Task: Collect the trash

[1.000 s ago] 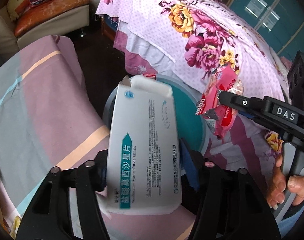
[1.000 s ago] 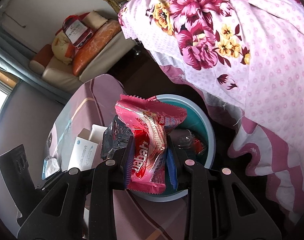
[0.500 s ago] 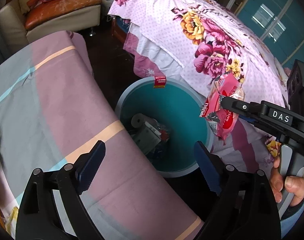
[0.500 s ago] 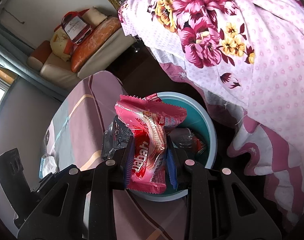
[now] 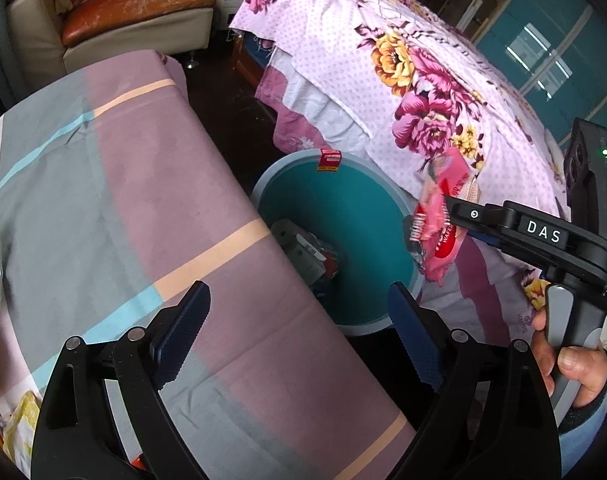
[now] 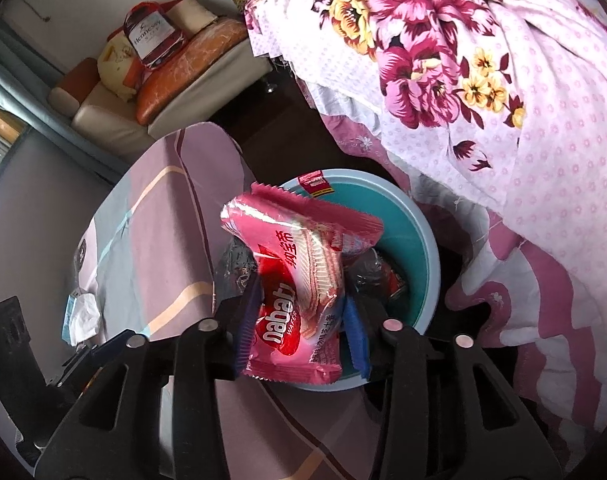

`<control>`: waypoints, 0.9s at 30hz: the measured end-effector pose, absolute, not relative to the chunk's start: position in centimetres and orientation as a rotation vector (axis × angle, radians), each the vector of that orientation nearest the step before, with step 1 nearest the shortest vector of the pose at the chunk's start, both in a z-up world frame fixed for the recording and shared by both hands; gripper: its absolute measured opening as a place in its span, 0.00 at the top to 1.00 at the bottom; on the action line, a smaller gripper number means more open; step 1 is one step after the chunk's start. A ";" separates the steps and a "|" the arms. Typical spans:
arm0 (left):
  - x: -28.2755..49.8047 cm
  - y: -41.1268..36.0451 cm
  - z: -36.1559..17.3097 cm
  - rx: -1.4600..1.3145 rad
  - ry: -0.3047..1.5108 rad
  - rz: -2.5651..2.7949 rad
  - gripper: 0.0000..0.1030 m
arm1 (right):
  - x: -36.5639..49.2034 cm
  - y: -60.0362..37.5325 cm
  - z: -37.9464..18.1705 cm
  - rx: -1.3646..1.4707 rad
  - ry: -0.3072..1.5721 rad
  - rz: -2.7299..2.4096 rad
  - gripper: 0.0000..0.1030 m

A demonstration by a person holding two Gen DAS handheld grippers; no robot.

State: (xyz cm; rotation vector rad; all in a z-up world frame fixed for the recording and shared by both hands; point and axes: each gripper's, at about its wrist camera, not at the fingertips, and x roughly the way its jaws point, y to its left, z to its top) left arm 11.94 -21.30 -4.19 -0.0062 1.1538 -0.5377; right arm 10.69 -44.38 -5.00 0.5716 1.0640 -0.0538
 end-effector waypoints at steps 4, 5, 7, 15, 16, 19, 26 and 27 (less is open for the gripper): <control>11.7 -20.2 -3.8 -0.027 1.142 -0.537 0.12 | 10.7 -43.5 -4.5 0.553 1.070 -0.052 0.43; 11.7 -19.9 -3.8 -0.034 1.140 -0.537 0.12 | 10.6 -43.3 -4.4 0.549 1.071 -0.053 0.35; 11.6 -19.4 -3.7 -0.043 1.140 -0.537 0.12 | 10.6 -42.9 -4.1 0.543 1.070 -0.052 0.34; 10.4 -16.6 -3.6 -0.075 1.136 -0.516 0.12 | 9.9 -40.5 -3.2 0.524 1.109 -0.012 0.28; 10.1 -15.9 -3.5 -0.083 1.135 -0.509 0.12 | 9.7 -39.9 -3.1 0.521 1.116 0.000 0.28; 9.4 -14.2 -3.2 -0.101 1.132 -0.493 0.12 | 9.2 -38.3 -2.8 0.510 1.131 0.030 0.27; 7.2 -9.2 -2.1 -0.103 1.111 -0.442 0.12 | 7.8 -33.5 -2.9 0.462 1.187 0.125 0.27; 6.8 -8.3 -1.9 -0.104 1.108 -0.431 0.12 | 7.7 -32.8 -3.0 0.454 1.198 0.139 0.27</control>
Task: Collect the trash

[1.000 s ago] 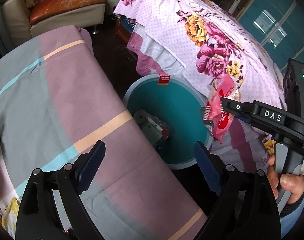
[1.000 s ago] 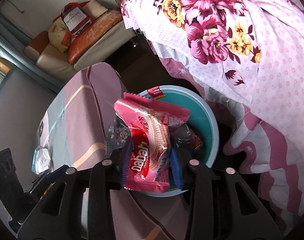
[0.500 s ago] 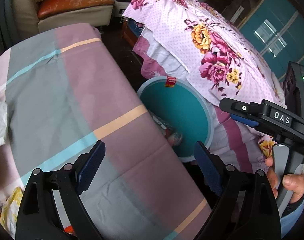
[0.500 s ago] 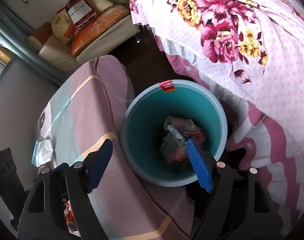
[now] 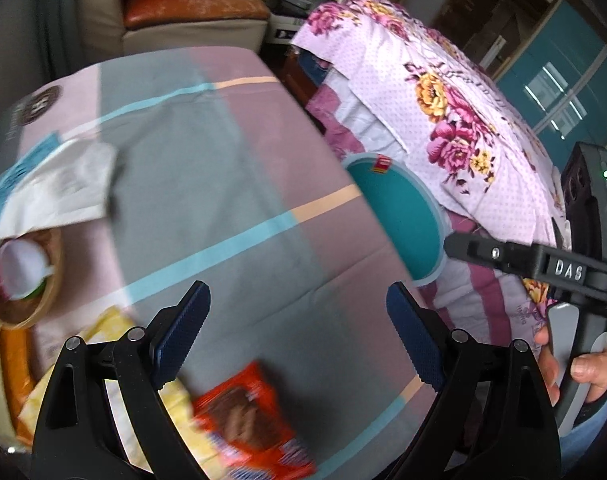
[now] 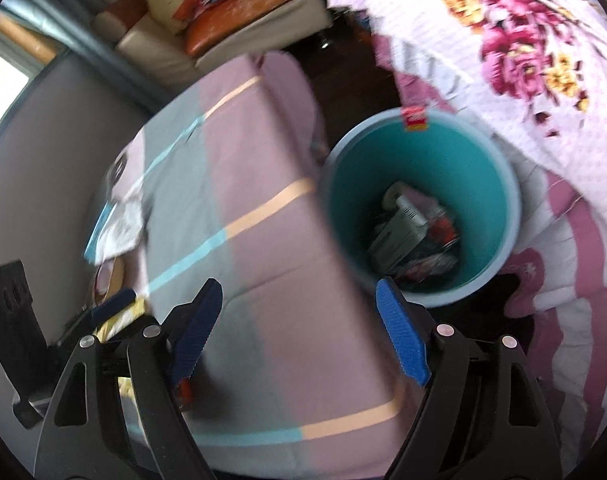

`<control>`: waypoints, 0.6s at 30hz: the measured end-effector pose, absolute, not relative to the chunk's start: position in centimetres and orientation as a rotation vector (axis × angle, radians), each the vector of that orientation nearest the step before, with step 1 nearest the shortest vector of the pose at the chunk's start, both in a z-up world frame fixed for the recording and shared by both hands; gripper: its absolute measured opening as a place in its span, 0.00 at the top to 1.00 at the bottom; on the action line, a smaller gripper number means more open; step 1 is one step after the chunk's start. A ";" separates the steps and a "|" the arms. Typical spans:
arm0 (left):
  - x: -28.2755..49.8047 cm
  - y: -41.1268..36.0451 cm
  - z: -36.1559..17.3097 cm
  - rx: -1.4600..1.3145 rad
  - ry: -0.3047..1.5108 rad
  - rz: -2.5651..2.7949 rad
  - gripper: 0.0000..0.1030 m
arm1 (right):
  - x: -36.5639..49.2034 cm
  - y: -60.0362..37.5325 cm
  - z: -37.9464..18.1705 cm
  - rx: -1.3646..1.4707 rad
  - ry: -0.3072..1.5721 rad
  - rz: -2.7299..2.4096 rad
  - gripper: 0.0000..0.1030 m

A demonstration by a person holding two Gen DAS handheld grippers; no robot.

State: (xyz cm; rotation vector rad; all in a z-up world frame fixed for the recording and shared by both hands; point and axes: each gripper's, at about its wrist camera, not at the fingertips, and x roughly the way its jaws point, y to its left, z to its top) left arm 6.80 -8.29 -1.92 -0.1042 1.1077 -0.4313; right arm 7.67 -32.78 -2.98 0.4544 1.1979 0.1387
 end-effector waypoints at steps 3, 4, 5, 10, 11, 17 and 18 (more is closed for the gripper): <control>5.8 -6.0 -1.4 -0.109 1.096 -0.402 0.12 | 7.1 -30.3 -3.2 0.427 1.232 0.191 0.27; 5.6 -5.5 -1.3 -0.108 1.093 -0.394 0.12 | 6.8 -29.3 -3.4 0.417 1.246 0.212 0.27; 5.3 -4.8 -1.2 -0.108 1.089 -0.382 0.12 | 6.6 -28.4 -3.5 0.410 1.257 0.230 0.27; 3.5 -0.9 -1.0 -0.111 1.079 -0.322 0.12 | 5.1 -24.0 -4.4 0.360 1.329 0.332 0.27; 3.2 -0.2 -1.0 -0.112 1.079 -0.311 0.12 | 4.7 -23.1 -4.5 0.349 1.343 0.354 0.27; 1.6 4.4 -1.6 -0.127 1.093 -0.234 0.12 | 3.4 -19.3 -5.6 0.327 1.413 0.439 0.27; 1.4 5.1 -1.7 -0.134 1.094 -0.222 0.12 | 3.3 -18.9 -5.8 0.327 1.425 0.448 0.27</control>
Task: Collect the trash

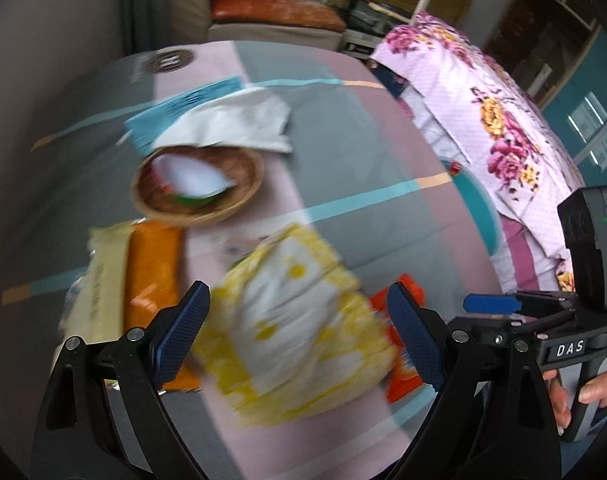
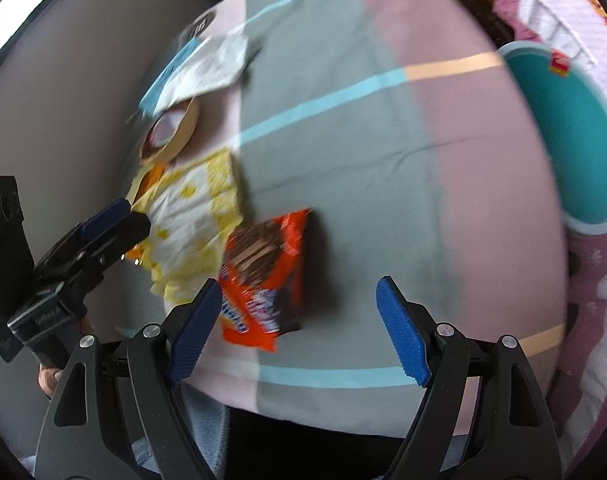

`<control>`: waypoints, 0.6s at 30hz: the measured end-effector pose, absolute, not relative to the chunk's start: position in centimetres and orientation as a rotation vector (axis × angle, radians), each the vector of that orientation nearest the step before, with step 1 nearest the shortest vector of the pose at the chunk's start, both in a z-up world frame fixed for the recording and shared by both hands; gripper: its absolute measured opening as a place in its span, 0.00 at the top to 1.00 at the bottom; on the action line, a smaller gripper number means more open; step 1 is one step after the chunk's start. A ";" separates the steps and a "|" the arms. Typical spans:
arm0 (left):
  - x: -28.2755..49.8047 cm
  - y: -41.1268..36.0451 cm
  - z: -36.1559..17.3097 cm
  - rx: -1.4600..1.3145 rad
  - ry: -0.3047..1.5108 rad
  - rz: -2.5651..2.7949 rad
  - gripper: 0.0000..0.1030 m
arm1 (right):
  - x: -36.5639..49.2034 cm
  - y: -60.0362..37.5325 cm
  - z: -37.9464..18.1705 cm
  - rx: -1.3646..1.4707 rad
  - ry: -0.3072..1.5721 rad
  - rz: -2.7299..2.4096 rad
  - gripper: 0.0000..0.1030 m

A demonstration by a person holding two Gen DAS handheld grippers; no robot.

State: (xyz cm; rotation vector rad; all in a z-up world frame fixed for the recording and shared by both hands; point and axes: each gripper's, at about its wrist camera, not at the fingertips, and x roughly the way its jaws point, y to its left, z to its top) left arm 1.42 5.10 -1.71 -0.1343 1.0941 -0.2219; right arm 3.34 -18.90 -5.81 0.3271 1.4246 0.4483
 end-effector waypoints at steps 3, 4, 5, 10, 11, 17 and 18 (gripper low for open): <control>1.1 6.5 -2.1 -0.145 1.102 -0.197 0.12 | 3.2 -17.3 -6.5 0.325 1.462 0.486 0.27; 1.0 6.7 -2.3 -0.146 1.106 -0.193 0.12 | 3.1 -16.8 -6.7 0.322 1.473 0.502 0.27; 1.0 7.0 -2.5 -0.147 1.111 -0.189 0.12 | 3.0 -16.3 -7.0 0.320 1.479 0.515 0.27; 0.5 7.1 -3.4 -0.144 1.115 -0.206 0.12 | 2.7 -15.9 -7.2 0.291 1.463 0.515 0.50; 0.4 7.1 -3.4 -0.141 1.114 -0.209 0.13 | 2.7 -15.9 -7.2 0.299 1.458 0.523 0.57; -0.5 6.1 -3.2 -0.095 1.100 -0.231 0.67 | 2.9 -16.6 -6.2 0.259 1.381 0.508 0.72; -0.7 5.8 -3.3 -0.093 1.105 -0.245 0.72 | 3.0 -16.8 -6.1 0.263 1.371 0.501 0.72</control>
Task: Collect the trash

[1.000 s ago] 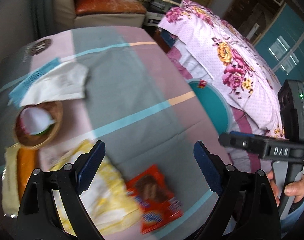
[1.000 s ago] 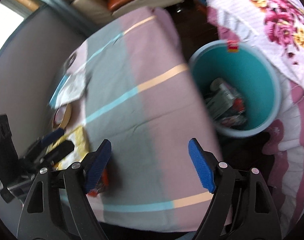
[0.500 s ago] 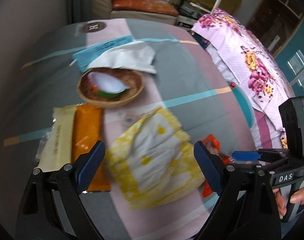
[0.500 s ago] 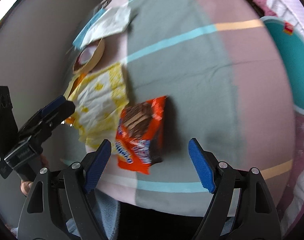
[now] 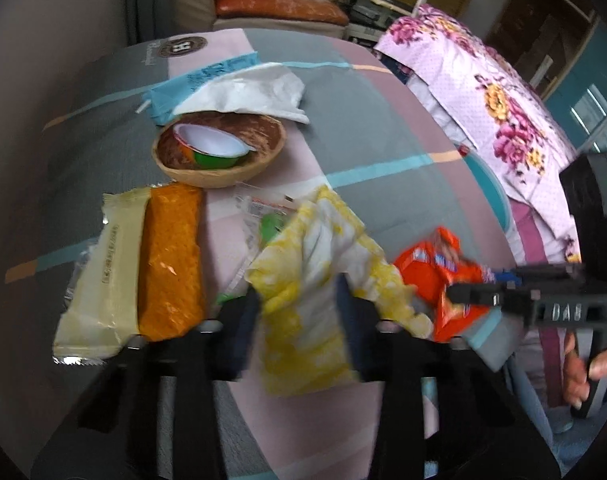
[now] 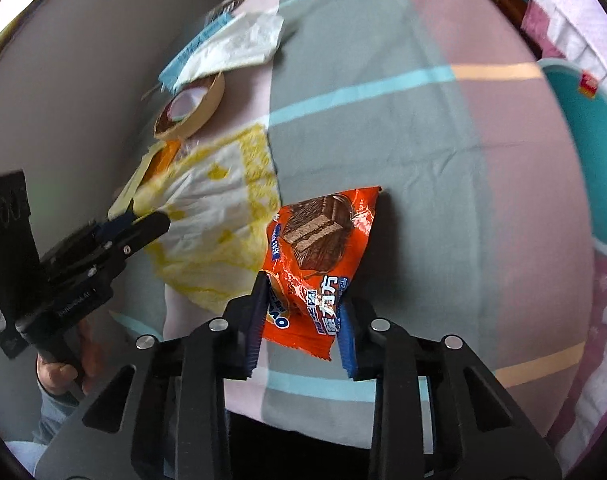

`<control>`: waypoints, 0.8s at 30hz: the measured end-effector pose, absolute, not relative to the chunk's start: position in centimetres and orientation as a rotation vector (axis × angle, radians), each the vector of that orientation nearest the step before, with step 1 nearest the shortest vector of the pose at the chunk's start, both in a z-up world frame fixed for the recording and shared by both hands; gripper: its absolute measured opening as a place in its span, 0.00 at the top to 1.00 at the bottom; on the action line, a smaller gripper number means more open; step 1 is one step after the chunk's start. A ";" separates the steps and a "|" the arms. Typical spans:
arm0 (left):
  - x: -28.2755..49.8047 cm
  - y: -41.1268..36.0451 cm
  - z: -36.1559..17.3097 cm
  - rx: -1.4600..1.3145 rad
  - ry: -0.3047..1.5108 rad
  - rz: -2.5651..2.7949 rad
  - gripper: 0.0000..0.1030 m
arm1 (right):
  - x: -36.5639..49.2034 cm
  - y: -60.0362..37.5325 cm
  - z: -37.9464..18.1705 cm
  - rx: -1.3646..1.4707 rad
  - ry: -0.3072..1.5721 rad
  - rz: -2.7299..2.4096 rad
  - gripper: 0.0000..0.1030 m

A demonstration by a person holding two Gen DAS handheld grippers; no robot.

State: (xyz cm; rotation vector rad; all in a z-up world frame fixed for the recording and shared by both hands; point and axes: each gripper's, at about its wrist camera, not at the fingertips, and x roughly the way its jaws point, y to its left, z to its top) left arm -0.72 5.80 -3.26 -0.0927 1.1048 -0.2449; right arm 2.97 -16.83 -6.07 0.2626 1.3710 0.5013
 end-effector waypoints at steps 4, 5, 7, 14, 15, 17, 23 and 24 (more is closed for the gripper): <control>-1.4 4.2 -3.5 -0.079 1.126 -0.316 0.74 | 3.6 -19.1 -5.7 0.293 1.336 0.456 0.73; -1.5 3.8 -3.7 -0.079 1.134 -0.331 0.74 | 3.7 -19.7 -5.7 0.305 1.329 0.444 0.73; -1.8 2.7 -4.5 -0.079 1.164 -0.379 0.74 | 3.9 -20.6 -5.7 0.323 1.319 0.430 0.73; -1.5 0.7 -7.1 -0.069 1.244 -0.379 0.74 | 4.1 -23.6 -5.6 0.383 1.294 0.393 0.73; -1.5 0.6 -7.1 -0.067 1.237 -0.371 0.73 | 4.1 -24.0 -5.5 0.390 1.291 0.391 0.73; -1.4 0.5 -7.1 -0.061 1.235 -0.359 0.73 | 4.2 -24.5 -5.5 0.400 1.285 0.389 0.73; -1.5 -0.1 -6.7 -0.045 1.252 -0.342 0.66 | 4.3 -25.2 -5.8 0.437 1.279 0.392 0.73; -1.5 -0.3 -6.6 -0.057 1.257 -0.351 0.66 | 4.3 -25.4 -5.8 0.440 1.277 0.396 0.73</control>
